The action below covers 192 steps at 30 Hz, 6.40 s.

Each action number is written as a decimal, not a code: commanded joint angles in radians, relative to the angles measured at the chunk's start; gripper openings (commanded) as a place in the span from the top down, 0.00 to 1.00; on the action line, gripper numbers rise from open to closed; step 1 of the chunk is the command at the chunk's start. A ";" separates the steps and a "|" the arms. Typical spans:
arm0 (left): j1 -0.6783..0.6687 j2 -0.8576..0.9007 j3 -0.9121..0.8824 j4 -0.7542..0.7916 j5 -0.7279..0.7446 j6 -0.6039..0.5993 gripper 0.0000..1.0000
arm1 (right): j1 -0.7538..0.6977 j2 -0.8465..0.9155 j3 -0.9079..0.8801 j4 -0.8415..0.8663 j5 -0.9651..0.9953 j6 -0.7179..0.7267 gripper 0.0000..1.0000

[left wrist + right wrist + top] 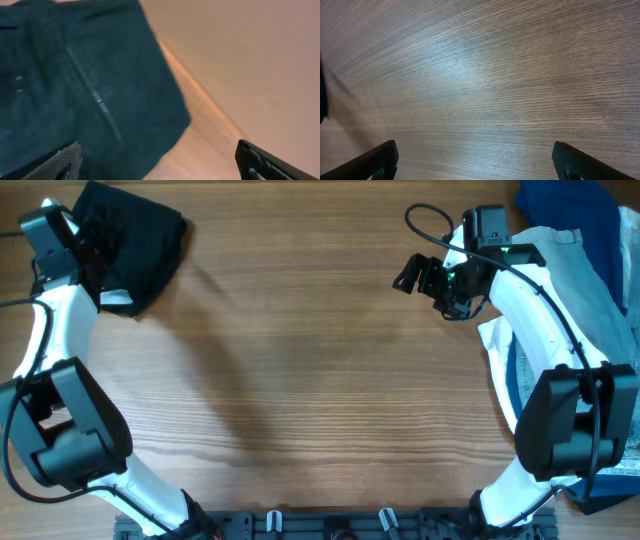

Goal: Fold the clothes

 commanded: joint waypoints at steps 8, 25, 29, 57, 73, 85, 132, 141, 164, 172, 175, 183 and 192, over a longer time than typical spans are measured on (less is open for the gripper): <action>-0.072 0.068 0.000 0.008 -0.190 0.498 0.00 | 0.004 -0.008 0.018 0.018 0.012 0.005 0.01; -0.057 0.311 0.000 0.045 -0.270 0.624 0.01 | 0.004 -0.008 0.018 -0.004 0.010 -0.034 0.00; -0.063 0.357 0.000 0.060 -0.270 0.578 0.00 | 0.004 -0.008 0.018 -0.004 0.010 -0.033 0.01; -0.132 0.425 0.000 0.336 -0.375 0.055 0.00 | 0.004 -0.008 0.018 0.000 0.013 -0.021 0.00; -0.139 0.153 0.031 0.157 -0.315 0.043 0.00 | 0.004 -0.055 0.089 0.034 0.144 -0.135 0.00; -0.139 -0.206 0.031 -0.193 -0.315 0.042 0.00 | 0.004 -0.392 0.274 -0.027 0.162 -0.311 0.00; -0.139 -0.205 0.031 -0.196 -0.315 0.042 0.00 | 0.004 -1.410 -0.846 0.563 0.320 -0.415 0.00; -0.139 -0.205 0.030 -0.196 -0.315 0.042 0.00 | 0.002 -1.617 -1.143 0.665 0.319 -0.411 0.00; -0.139 -0.205 0.031 -0.196 -0.315 0.042 0.00 | -0.002 -1.860 -1.401 0.801 0.316 -0.307 0.00; -0.139 -0.205 0.031 -0.196 -0.315 0.042 0.00 | -0.002 -1.861 -1.442 0.808 0.316 -0.309 0.00; -0.139 -0.205 0.031 -0.196 -0.315 0.042 0.00 | -0.002 -1.860 -1.442 0.808 0.316 -0.307 0.00; -0.139 -0.205 0.031 -0.196 -0.315 0.042 0.00 | -0.002 -1.859 -1.442 0.808 0.316 -0.307 0.00; -0.139 -0.205 0.030 -0.196 -0.315 0.042 0.00 | -0.002 -1.859 -1.442 0.808 0.316 -0.307 0.00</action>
